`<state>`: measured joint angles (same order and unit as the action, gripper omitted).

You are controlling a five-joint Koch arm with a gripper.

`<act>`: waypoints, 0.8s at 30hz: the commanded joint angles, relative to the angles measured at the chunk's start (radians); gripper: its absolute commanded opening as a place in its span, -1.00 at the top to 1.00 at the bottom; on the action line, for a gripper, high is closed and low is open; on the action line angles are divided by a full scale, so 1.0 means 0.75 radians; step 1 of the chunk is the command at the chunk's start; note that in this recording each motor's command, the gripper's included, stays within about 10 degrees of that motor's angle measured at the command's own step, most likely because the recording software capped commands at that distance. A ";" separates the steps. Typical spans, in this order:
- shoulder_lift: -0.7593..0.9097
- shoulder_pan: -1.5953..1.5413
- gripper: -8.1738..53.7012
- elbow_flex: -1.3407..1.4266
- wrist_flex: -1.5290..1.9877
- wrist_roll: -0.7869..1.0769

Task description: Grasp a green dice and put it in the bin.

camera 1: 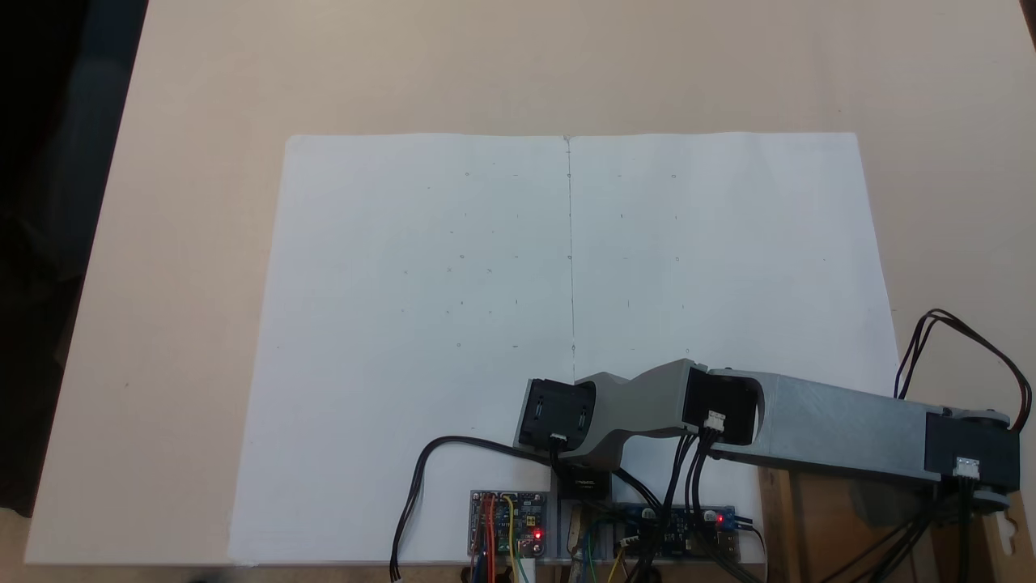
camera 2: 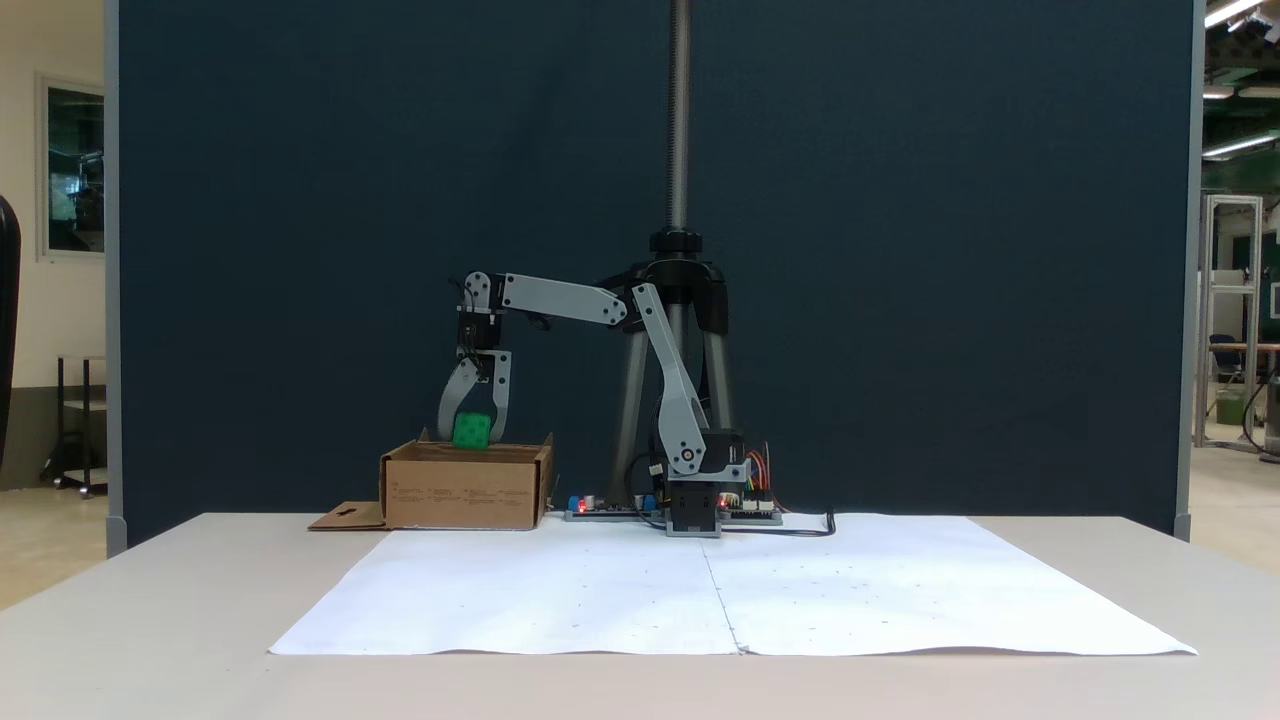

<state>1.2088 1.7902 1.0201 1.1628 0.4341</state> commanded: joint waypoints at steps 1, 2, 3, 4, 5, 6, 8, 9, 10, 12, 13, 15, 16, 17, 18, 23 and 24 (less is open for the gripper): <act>0.031 0.022 -0.60 -0.031 -0.063 0.139; 0.031 0.022 -0.72 -0.031 -0.084 0.139; 0.031 0.022 -0.77 -0.031 -0.092 0.139; 0.035 0.022 -0.76 -0.031 -0.092 0.139; 0.035 0.022 -0.75 -0.031 -0.092 0.139; 0.037 0.022 -0.75 -0.031 -0.096 0.139; 0.045 0.016 -0.74 -0.031 -0.125 0.137; 0.057 0.004 -0.74 -0.031 -0.135 0.137; 0.080 -0.018 -0.73 -0.031 -0.149 0.133; 0.139 -0.088 -0.71 -0.031 -0.192 0.125; 0.174 -0.133 -0.70 -0.031 -0.192 0.121; 0.284 -0.303 -0.69 -0.031 -0.219 0.020; 0.309 -0.358 -0.69 -0.031 -0.241 -0.018; 0.342 -0.411 -0.69 -0.031 -0.264 -0.061; 0.370 -0.472 -0.68 -0.031 -0.295 -0.106; 0.470 -0.879 -0.68 -0.031 -0.378 -0.284; 0.477 -0.949 -0.69 -0.029 -0.382 -0.295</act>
<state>1.5140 1.1321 1.0201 0.9403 0.3022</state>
